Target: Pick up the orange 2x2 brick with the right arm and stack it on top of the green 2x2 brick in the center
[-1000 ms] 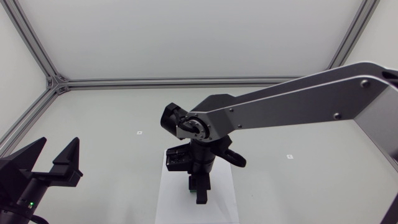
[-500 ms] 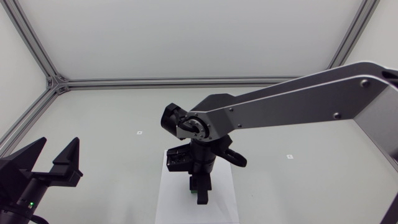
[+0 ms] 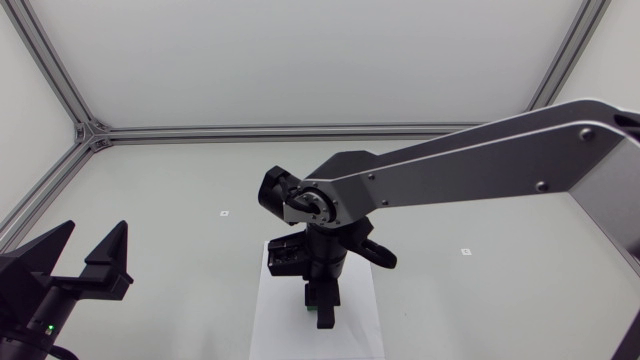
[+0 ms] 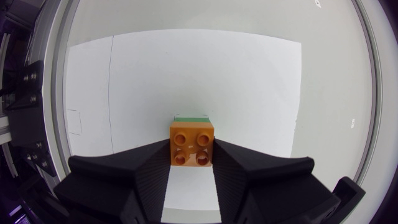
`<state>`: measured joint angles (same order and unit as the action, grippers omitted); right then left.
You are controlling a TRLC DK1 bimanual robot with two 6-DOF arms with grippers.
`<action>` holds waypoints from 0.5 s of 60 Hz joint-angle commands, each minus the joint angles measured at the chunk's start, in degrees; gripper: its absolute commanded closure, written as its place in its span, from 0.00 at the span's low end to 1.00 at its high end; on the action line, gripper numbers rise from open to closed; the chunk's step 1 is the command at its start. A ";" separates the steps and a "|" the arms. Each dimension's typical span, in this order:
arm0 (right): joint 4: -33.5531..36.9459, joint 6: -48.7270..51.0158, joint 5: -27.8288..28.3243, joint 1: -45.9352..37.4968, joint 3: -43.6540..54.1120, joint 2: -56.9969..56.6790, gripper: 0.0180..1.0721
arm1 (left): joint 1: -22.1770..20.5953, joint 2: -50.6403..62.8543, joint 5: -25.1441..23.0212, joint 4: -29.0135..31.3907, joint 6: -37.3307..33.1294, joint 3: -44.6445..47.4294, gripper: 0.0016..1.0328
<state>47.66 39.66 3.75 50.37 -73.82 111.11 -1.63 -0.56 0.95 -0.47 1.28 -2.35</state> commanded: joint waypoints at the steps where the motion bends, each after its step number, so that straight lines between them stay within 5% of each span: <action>1: 2.26 0.33 -0.14 0.61 1.75 1.57 0.70 | -0.04 -0.23 -0.16 0.65 -0.31 2.35 0.04; 30: 2.09 0.33 0.73 0.96 1.22 0.95 0.64 | -0.04 -0.23 -0.16 0.65 -0.31 2.35 0.04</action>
<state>47.81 39.66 3.84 50.54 -73.82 111.02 -1.63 -0.56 0.95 -0.47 1.28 -2.35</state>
